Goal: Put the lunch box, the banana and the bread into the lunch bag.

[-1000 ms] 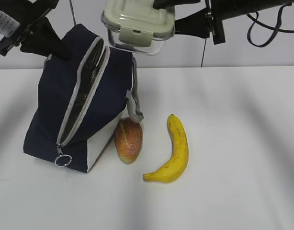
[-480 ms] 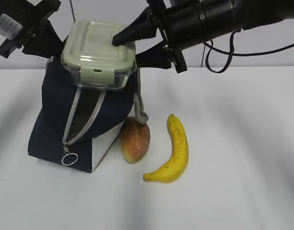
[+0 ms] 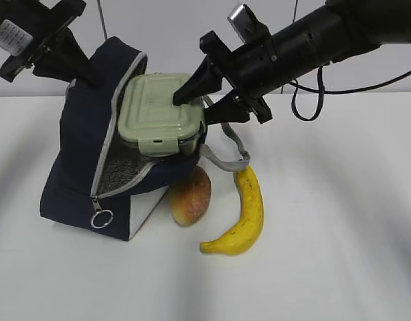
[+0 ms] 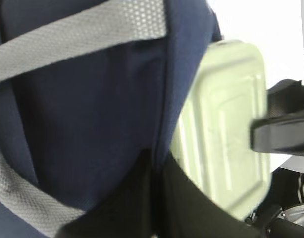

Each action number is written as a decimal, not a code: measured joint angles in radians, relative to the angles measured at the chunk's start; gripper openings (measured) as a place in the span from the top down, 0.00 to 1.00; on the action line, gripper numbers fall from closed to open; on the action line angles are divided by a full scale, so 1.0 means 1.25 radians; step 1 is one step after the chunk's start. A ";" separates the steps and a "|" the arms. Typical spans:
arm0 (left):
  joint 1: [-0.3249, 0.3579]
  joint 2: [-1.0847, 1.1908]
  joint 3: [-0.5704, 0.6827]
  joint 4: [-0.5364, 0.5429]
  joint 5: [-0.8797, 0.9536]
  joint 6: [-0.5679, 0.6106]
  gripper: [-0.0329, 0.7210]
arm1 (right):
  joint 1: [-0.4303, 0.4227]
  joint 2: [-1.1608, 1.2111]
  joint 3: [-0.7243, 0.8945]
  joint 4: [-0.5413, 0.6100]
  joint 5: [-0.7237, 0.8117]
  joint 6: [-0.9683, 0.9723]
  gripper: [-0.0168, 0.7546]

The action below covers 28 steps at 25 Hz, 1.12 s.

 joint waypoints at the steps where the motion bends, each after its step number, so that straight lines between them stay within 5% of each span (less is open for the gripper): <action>1: 0.000 0.000 0.000 -0.002 0.000 0.000 0.96 | 0.000 0.001 0.000 -0.019 -0.001 0.007 0.48; 7: 0.000 0.000 0.000 -0.005 0.003 0.000 0.96 | 0.020 0.004 -0.007 -0.054 -0.042 0.031 0.48; 14: 0.000 0.000 0.000 -0.005 0.003 0.000 0.96 | 0.102 0.007 -0.071 -0.196 -0.118 0.121 0.48; 28: 0.000 0.000 0.000 0.007 0.003 0.003 0.96 | 0.181 0.160 -0.237 -0.252 -0.138 0.233 0.48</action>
